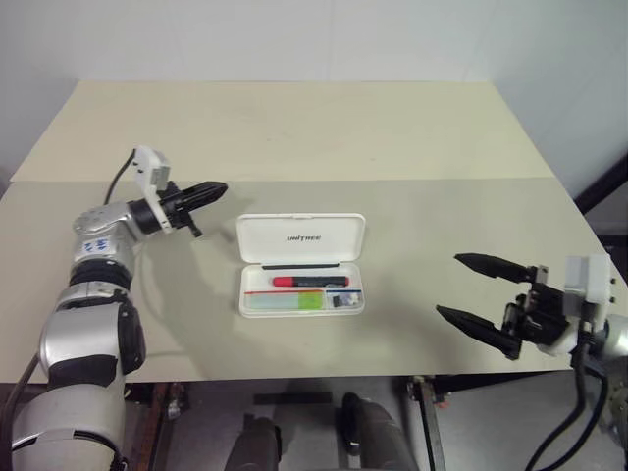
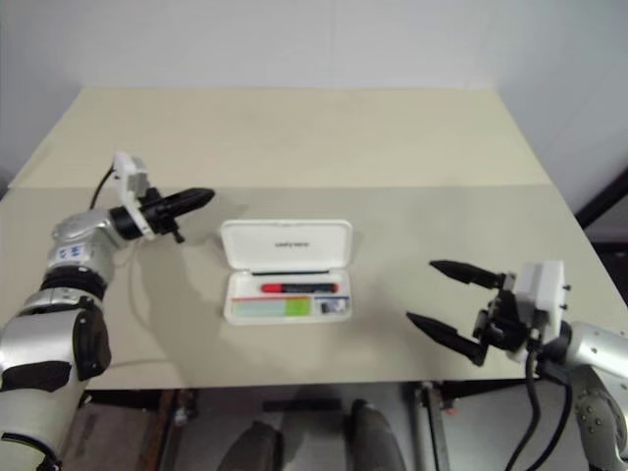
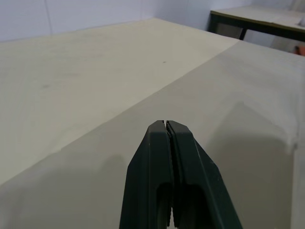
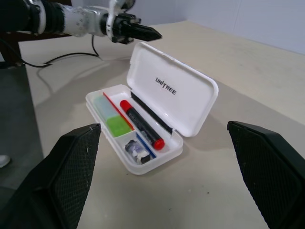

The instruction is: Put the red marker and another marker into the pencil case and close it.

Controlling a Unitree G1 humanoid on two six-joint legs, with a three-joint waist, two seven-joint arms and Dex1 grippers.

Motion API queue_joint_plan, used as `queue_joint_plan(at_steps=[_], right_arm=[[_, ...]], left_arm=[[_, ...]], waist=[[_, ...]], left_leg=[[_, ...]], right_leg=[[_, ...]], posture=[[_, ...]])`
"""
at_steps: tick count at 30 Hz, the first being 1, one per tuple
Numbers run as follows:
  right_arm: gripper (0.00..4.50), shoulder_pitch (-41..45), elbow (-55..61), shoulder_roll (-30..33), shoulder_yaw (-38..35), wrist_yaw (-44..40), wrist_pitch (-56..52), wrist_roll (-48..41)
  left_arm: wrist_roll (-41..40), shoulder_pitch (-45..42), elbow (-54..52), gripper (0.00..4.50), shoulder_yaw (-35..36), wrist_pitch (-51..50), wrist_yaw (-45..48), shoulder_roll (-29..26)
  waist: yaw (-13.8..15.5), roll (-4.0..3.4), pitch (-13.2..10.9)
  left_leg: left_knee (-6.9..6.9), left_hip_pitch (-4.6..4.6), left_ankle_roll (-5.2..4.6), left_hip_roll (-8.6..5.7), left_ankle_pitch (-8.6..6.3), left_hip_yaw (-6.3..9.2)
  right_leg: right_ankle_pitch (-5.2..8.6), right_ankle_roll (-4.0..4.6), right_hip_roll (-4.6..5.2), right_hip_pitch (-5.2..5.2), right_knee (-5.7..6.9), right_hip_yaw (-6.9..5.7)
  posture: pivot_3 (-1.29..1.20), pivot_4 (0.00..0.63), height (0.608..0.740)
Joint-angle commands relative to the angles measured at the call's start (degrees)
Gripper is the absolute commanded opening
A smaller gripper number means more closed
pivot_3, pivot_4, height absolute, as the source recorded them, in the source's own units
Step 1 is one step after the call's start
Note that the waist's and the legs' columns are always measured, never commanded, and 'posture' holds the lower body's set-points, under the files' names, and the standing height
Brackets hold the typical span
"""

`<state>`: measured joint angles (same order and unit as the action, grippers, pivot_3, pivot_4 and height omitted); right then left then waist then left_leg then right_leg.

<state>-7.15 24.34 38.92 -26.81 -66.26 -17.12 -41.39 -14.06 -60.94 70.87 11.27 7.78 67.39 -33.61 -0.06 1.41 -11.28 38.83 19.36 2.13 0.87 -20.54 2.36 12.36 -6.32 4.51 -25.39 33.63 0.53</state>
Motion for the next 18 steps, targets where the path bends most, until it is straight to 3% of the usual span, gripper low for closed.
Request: queue_joint_plan(at_steps=[1, 7, 11, 18], right_arm=[[4.50, -2.47, -0.99, 0.83, -4.17, -2.45, 2.05, -2.44], [4.50, -3.55, -8.03, 0.99, -3.13, -6.14, 9.01, 2.62], [4.50, 2.39, -14.69, -0.34, -2.90, -3.61, 10.01, 1.74], [4.50, 9.84, -24.16, 1.26, 1.60, -12.03, 18.11, 5.43]], left_arm=[[0.95, -2.45, 0.98, 0.03, 0.23, -1.78, 0.16, 0.75], [0.63, -4.15, 1.14, 0.03, 0.98, -3.26, 3.05, 3.02], [0.42, -5.02, 0.78, 0.03, 1.06, -2.91, 5.09, 4.71], [1.41, -5.40, 1.14, 0.03, 0.40, -3.39, 6.71, 5.91]], waist=[[0.05, 0.00, 0.00], [-0.03, 0.02, -0.01], [-0.25, 0.02, -0.01], [-0.26, 0.01, -0.01]], left_leg=[[0.04, 0.02, -0.01, -0.01, 0.00, 0.00], [0.17, -0.17, -0.02, -0.04, -0.01, 0.01], [0.21, -0.17, -0.02, -0.07, -0.01, -0.05], [0.21, -0.23, -0.02, -0.08, 0.00, 0.06]], right_leg=[[-0.01, -0.02, 0.00, 0.00, 0.01, 0.01], [-0.09, -0.13, 0.00, 0.34, -0.06, 0.10], [-0.14, -0.18, 0.00, 0.52, -0.11, 0.21], [-0.15, -0.21, -0.02, 0.59, -0.16, 0.17]], posture=[[0.00, 0.150, 0.740], [0.00, 0.150, 0.740], [0.00, 0.150, 0.740], [0.00, 0.150, 0.740]])
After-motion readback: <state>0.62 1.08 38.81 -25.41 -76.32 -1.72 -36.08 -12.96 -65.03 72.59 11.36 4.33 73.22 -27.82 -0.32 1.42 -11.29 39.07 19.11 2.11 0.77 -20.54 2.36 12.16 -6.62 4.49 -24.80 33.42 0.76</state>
